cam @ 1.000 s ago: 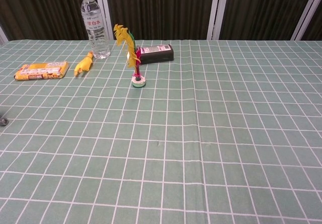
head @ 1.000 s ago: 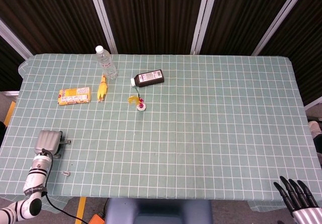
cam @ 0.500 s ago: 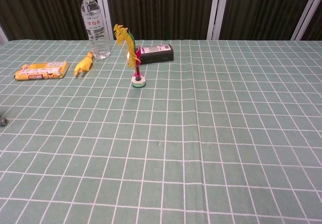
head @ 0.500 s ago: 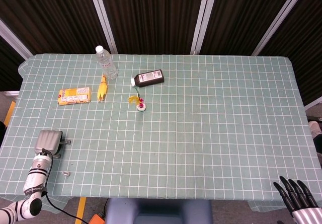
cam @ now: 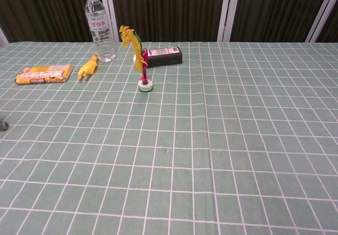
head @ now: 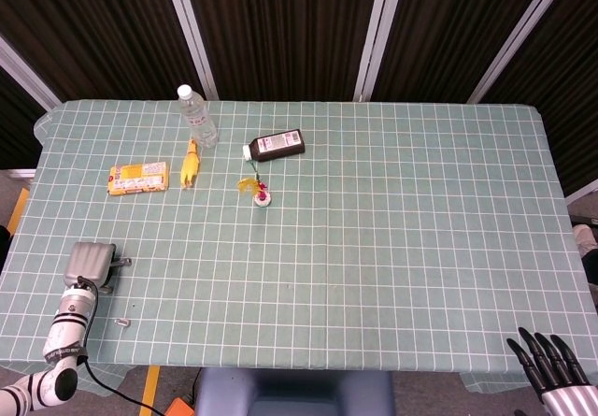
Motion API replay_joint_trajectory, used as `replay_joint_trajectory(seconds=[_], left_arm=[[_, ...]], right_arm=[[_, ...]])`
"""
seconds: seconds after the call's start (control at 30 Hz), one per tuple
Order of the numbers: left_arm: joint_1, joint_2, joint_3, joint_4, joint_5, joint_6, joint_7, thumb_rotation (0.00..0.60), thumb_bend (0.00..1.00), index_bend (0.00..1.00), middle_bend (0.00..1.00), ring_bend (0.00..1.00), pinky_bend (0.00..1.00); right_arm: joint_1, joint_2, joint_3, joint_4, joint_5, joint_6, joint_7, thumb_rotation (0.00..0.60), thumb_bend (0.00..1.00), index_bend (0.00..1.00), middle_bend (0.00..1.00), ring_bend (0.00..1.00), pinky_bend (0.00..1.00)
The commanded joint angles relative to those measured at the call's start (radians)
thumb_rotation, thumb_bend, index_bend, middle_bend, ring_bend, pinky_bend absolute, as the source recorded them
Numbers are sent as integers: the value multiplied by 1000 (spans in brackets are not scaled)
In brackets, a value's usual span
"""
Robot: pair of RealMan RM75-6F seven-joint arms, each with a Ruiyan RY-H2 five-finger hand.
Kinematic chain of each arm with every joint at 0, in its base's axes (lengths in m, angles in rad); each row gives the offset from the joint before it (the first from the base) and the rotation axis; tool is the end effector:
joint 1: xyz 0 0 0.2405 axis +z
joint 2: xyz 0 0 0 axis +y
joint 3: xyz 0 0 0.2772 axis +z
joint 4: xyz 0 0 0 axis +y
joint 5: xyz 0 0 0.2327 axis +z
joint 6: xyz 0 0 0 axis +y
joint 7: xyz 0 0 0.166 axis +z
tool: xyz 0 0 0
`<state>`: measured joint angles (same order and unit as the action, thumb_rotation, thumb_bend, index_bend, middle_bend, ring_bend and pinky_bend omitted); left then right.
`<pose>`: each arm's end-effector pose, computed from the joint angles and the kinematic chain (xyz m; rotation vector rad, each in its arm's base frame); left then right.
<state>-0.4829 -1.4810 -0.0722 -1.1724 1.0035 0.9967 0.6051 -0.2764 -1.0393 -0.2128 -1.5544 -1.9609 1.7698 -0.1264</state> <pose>-0.3730 0.3498 0.0245 -1.6411 -0.7289 -0.2501 -0.3211 -0.0177 0.1546 1.6280 -0.8400 0.7664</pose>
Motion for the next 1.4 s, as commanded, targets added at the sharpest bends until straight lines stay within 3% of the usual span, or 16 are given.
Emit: replay_joint_trajectory(seconds=[0.03, 0.4, 0.97, 1.4], left_arm=[[0, 5, -3, -6, 5, 6, -6, 600, 506, 582, 1000, 1000, 1000], [3, 26, -1, -42, 29, 30, -10, 600, 484, 583, 1000, 1000, 1000], [-4, 77, -7, -187, 48, 124, 107, 600, 477, 581, 1000, 1000, 1000], [-12, 71, 3, -202, 54, 137, 145, 600, 476, 579, 1000, 1000, 1000]], right_arm=[[0, 1, 0, -1, 0, 1, 2, 600, 180, 0, 0, 0, 0], [1, 2, -2, -1, -1, -1, 2, 600, 180, 0, 0, 0, 0], [-6, 8, -5, 9, -13, 23, 21, 600, 180, 0, 0, 0, 0], [-6, 8, -4, 9, -11, 23, 22, 600, 180, 0, 0, 0, 0]])
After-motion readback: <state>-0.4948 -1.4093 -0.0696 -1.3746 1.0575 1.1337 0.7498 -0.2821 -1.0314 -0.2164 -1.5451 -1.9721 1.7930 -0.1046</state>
